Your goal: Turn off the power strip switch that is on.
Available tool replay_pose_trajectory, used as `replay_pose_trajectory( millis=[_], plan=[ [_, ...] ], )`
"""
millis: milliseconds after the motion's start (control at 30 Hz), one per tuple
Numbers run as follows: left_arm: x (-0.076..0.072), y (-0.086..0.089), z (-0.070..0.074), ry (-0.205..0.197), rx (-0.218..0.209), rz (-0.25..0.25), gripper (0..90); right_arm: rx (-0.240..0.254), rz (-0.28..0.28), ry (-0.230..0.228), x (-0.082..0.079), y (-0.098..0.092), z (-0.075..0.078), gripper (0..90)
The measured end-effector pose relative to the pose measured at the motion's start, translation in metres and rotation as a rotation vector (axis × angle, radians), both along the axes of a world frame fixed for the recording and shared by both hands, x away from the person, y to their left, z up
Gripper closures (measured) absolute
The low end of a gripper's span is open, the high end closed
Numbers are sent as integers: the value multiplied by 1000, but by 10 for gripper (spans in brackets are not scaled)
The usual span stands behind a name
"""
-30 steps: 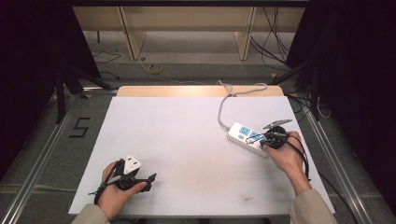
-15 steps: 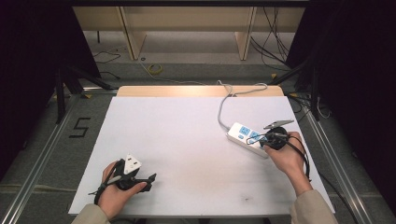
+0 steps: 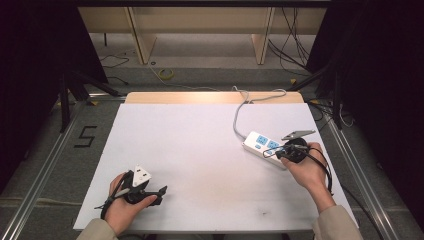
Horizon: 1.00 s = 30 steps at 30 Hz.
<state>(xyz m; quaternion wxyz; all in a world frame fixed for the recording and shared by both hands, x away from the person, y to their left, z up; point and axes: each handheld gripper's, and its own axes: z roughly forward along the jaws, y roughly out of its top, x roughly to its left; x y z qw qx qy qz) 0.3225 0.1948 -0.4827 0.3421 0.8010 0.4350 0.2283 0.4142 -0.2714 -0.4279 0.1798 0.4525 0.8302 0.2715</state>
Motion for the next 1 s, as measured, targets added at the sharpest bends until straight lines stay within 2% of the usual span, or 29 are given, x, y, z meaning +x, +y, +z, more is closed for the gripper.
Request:
replay_pose_trajectory(
  millis=[667,1000],
  plan=[
    [0,0,0,0,2,1,162,48,92,-1,-17,13,-2,900],
    [0,0,0,0,2,0,162,66,130,-2,-25,18,-3,868]
  ],
)
